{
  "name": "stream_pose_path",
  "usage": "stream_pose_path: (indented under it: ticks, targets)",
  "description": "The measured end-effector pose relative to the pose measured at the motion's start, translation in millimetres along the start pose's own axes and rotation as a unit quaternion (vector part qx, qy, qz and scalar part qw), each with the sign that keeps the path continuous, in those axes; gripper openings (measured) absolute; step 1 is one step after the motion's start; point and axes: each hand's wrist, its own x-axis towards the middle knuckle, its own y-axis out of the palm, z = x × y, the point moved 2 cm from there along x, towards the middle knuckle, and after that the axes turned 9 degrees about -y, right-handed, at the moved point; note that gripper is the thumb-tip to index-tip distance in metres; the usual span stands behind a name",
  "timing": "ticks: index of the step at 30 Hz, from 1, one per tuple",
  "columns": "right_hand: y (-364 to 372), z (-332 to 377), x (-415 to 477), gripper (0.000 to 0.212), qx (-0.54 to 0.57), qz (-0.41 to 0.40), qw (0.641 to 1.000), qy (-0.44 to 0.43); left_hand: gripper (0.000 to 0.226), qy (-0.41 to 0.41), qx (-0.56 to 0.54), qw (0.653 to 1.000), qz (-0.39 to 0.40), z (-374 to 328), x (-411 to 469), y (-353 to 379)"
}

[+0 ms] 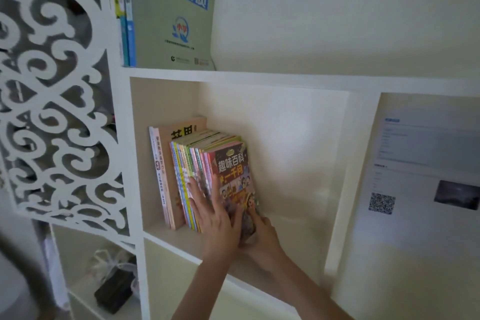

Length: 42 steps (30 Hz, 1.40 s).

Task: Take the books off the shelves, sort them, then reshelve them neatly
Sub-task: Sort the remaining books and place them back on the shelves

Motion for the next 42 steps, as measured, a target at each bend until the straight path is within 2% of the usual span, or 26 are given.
stream_pose_path:
  ticks: [3, 10, 14, 15, 18, 20, 23, 25, 28, 30, 32, 34, 36, 38, 40, 42]
  targets:
    - [6.4, -5.5, 10.6, 0.093, -0.013, 0.008, 0.999, 0.030, 0.104, 0.015, 0.040, 0.999, -0.004, 1.0, 6.8, 10.4]
    - [10.9, -7.3, 8.1, 0.086, -0.004, -0.019, 0.998, 0.056, 0.097, 0.009, 0.082, 0.997, -0.003, 0.9, 8.7, 12.3]
    - [7.8, 8.9, -8.3, 0.099, 0.090, -0.053, 0.994, 0.029, 0.090, 0.000, 0.100, 0.995, 0.024, -1.6, 7.5, 1.2]
    - [2.2, 14.5, -13.5, 0.097, 0.132, -0.062, 0.989, 0.019, 0.086, -0.019, 0.083, 0.996, 0.022, -5.5, 6.2, -6.0]
    - [-25.6, 42.8, -43.5, 0.069, 0.218, -0.062, 0.974, -0.023, 0.061, -0.040, -0.028, 0.999, -0.004, -28.8, -5.8, -39.7]
    - [-46.1, 56.9, -65.1, 0.057, 0.255, -0.042, 0.965, -0.051, 0.045, -0.041, -0.108, 0.992, 0.046, -51.0, -17.3, -65.1]
    - [-67.5, 67.2, -106.0, 0.061, 0.225, -0.027, 0.972, -0.057, 0.037, -0.083, -0.221, 0.960, 0.151, -85.8, -43.0, -98.8]
    - [-82.4, 62.5, -143.1, 0.071, 0.211, -0.015, 0.976, -0.049, 0.033, -0.075, -0.263, 0.945, 0.178, -112.0, -67.6, -114.9]
    - [-108.8, 35.3, -204.8, 0.061, 0.189, -0.030, 0.981, -0.036, 0.031, -0.059, -0.299, 0.920, 0.247, -145.7, -121.3, -118.2]
    - [-123.9, 5.5, -244.0, 0.051, 0.179, -0.073, 0.981, 0.006, 0.028, -0.044, -0.305, 0.897, 0.318, -160.8, -163.4, -106.6]
    - [-128.3, -33.2, -282.0, 0.047, 0.181, -0.103, 0.975, 0.083, 0.029, -0.038, -0.289, 0.874, 0.390, -167.4, -207.3, -86.2]
    - [-116.4, -76.8, -319.9, 0.050, 0.195, -0.084, 0.963, 0.168, 0.036, -0.009, -0.249, 0.866, 0.433, -161.5, -251.2, -61.8]
    - [-88.9, -120.8, -356.1, 0.058, 0.212, -0.048, 0.936, 0.277, 0.038, -0.030, -0.187, 0.855, 0.483, -133.3, -297.4, -32.3]
    - [-55.3, -153.8, -382.6, 0.071, 0.234, -0.019, 0.893, 0.383, 0.037, -0.097, -0.129, 0.820, 0.549, -93.3, -338.9, -6.2]
    - [-23.3, -175.0, -395.0, 0.081, 0.269, -0.005, 0.858, 0.438, 0.036, -0.141, 0.003, 0.769, 0.624, -50.1, -374.0, 11.5]
    - [2.7, -191.2, -397.5, 0.088, 0.301, -0.020, 0.826, 0.476, 0.064, -0.140, 0.154, 0.716, 0.666, -16.0, -392.2, 20.2]
